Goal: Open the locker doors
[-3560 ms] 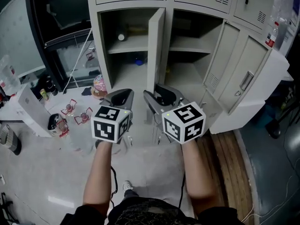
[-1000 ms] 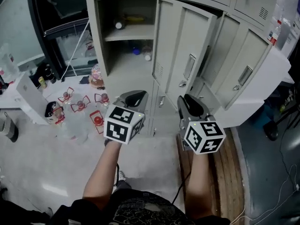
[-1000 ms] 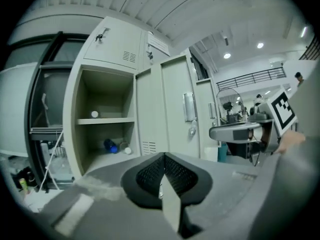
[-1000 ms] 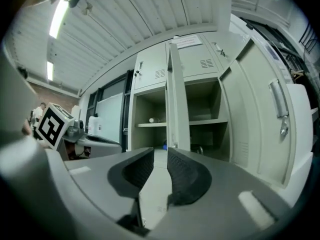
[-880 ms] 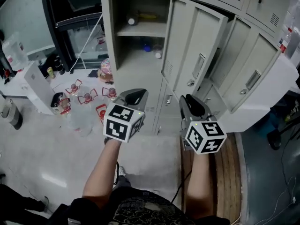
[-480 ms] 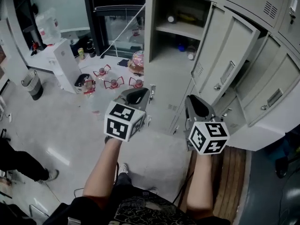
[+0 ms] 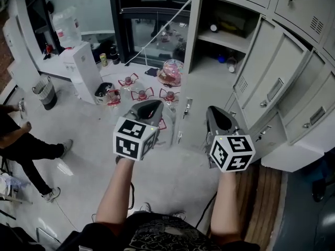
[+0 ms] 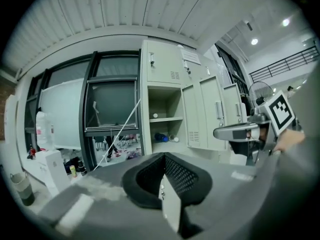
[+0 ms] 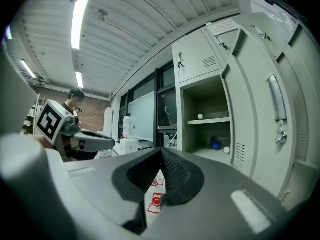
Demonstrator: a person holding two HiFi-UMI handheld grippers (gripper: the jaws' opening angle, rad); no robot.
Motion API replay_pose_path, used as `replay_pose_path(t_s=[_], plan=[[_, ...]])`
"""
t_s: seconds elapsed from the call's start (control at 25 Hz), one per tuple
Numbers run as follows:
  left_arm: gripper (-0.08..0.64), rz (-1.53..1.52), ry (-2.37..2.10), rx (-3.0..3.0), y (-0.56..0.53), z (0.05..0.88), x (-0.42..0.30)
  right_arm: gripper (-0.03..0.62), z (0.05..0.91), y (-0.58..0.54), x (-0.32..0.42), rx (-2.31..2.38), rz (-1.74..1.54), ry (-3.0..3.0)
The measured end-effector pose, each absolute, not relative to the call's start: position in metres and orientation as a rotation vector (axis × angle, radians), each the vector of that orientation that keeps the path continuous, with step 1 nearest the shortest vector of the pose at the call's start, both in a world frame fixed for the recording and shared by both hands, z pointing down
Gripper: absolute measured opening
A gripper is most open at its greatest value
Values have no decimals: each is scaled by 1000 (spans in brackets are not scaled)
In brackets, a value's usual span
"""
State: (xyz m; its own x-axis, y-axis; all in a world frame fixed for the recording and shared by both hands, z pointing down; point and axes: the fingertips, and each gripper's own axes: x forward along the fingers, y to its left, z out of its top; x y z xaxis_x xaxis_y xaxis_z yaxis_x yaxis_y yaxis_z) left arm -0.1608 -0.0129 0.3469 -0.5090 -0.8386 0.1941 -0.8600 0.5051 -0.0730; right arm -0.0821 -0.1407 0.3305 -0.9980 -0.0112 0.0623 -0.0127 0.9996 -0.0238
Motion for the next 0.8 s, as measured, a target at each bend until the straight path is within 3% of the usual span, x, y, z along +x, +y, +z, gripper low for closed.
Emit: replay_pose_path(t_s=[0.8], plan=[[0, 203, -2593, 1503, 96, 346, -203, 0, 324, -28, -122, 29, 5, -3061]])
